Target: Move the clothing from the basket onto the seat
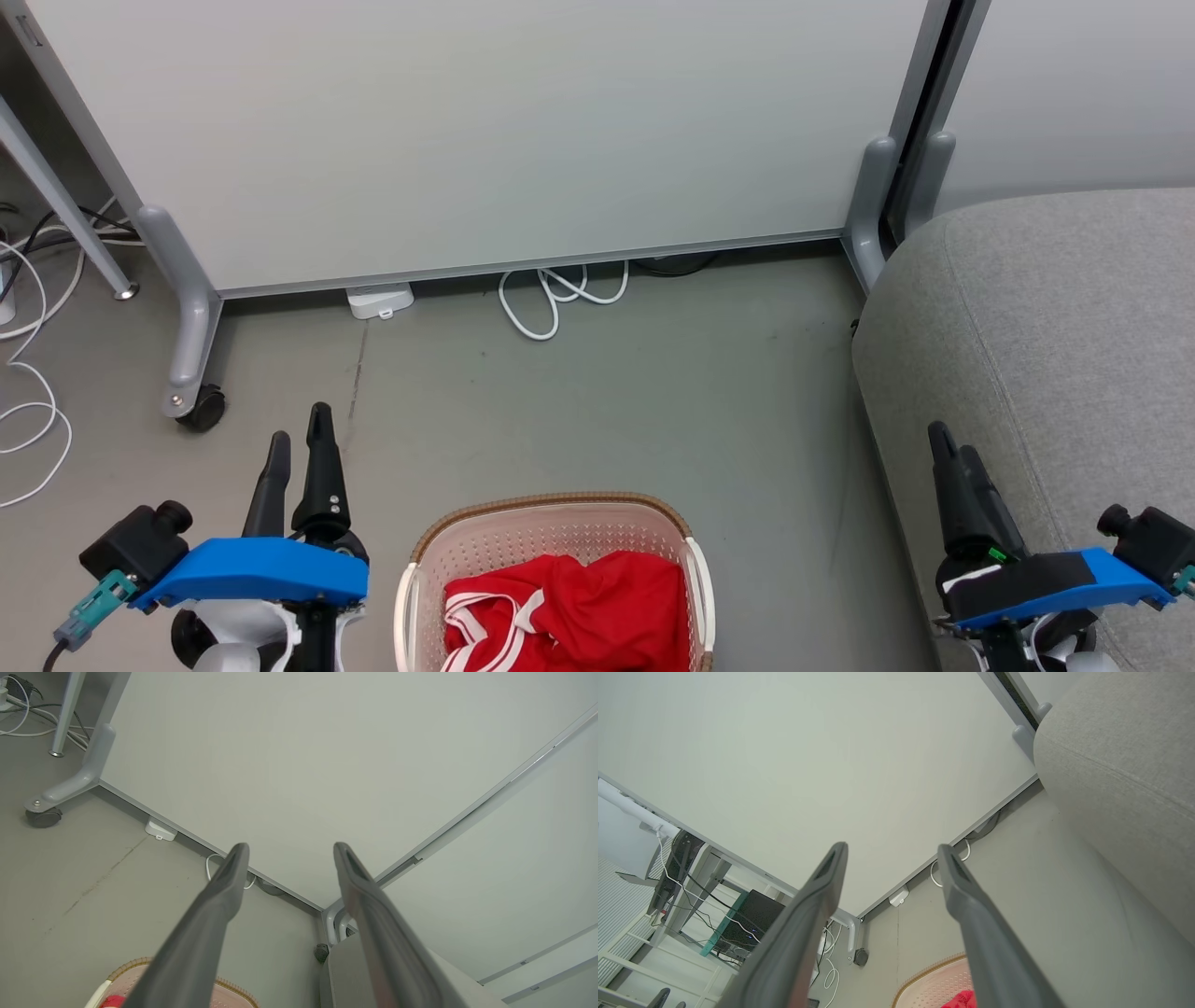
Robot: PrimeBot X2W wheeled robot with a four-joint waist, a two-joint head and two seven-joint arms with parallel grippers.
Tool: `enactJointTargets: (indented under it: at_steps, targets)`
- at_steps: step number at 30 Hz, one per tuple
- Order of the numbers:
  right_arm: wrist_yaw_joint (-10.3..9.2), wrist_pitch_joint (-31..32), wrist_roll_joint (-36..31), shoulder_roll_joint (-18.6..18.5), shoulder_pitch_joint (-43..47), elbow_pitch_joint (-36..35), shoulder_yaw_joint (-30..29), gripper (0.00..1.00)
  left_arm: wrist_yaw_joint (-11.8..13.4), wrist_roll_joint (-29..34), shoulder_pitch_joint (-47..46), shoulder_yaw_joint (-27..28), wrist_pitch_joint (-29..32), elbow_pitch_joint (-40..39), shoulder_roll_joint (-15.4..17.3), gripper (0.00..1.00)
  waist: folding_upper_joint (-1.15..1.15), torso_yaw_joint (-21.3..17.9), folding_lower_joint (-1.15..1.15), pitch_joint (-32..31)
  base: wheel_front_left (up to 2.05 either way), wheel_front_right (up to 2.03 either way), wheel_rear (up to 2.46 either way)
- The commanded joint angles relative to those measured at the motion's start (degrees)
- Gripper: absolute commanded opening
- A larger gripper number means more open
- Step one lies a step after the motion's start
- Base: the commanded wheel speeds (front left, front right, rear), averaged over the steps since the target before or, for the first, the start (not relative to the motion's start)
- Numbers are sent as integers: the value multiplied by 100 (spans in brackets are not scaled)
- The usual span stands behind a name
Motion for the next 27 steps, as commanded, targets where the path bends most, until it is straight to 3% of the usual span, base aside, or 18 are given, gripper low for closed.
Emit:
enactJointTargets:
  at_steps: [1, 27]
  targets:
    - [8, -58, -224, -36, -149, -93, 30, 100, 25, 202, -174, -63, -60, -47, 48, 100, 0, 2, 0, 4, 0, 0, 0]
    - [11, -501, -2021, -45, -133, -101, 221, 100, 152, 1950, -261, -387, -499, 83, 129, 100, 0, 47, 0, 72, 0, 0, 0]
